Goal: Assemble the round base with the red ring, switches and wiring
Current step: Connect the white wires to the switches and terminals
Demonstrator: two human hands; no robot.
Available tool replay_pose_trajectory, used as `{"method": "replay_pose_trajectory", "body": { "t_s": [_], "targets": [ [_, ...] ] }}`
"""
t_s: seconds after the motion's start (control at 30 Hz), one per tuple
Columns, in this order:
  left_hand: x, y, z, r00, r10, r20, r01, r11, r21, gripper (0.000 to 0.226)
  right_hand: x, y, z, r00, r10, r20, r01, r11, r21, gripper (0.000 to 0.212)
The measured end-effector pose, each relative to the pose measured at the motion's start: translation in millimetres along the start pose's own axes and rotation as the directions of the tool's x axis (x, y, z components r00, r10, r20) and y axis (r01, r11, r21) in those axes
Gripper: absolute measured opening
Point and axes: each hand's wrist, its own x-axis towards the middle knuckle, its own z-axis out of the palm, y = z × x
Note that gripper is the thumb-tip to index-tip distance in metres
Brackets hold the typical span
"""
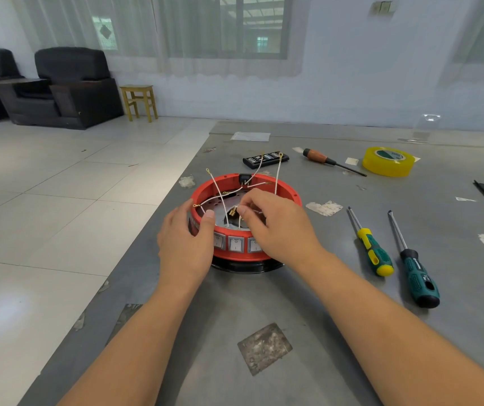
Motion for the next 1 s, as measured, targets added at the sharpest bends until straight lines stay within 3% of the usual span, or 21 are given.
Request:
{"method": "replay_pose_trajectory", "body": {
  "t_s": [0.07,0.17,0.27,0.43,0.6,0.7,0.83,1.0],
  "targets": [
    [-1,0,0,0.985,-0.154,0.072,0.147,0.985,0.088,0.074,-4,-1,3,0.999,-0.024,-0.032,0.022,0.998,-0.067,0.015],
    [2,-1,3,0.958,-0.249,0.145,0.217,0.955,0.203,0.074,-5,0,6,0.997,-0.031,-0.074,0.024,0.996,-0.089,0.016],
    [2,1,-1,0.947,-0.262,0.188,0.267,0.964,-0.001,0.071,-7,-1,7,0.992,-0.050,-0.118,0.039,0.995,-0.096,0.017],
    [1,3,-6,0.970,-0.146,0.195,0.205,0.921,-0.332,0.017,-9,-1,2,0.969,-0.144,-0.203,0.123,0.986,-0.116,0.018],
    [-2,7,-5,0.963,-0.058,0.263,0.219,0.740,-0.636,0.064,-9,7,-1,0.954,-0.235,-0.185,0.197,0.960,-0.201,0.022],
    [-4,5,-3,0.948,0.017,0.319,0.239,0.626,-0.742,0.074,-10,12,1,0.952,-0.239,-0.189,0.193,0.954,-0.231,0.022],
    [-3,2,-1,0.937,0.006,0.348,0.280,0.582,-0.764,0.073,-10,13,1,0.949,-0.253,-0.190,0.205,0.950,-0.237,0.022],
    [-4,0,-2,0.934,0.002,0.357,0.285,0.599,-0.748,0.074,-11,14,0,0.946,-0.276,-0.169,0.228,0.939,-0.256,0.021]
  ]
}}
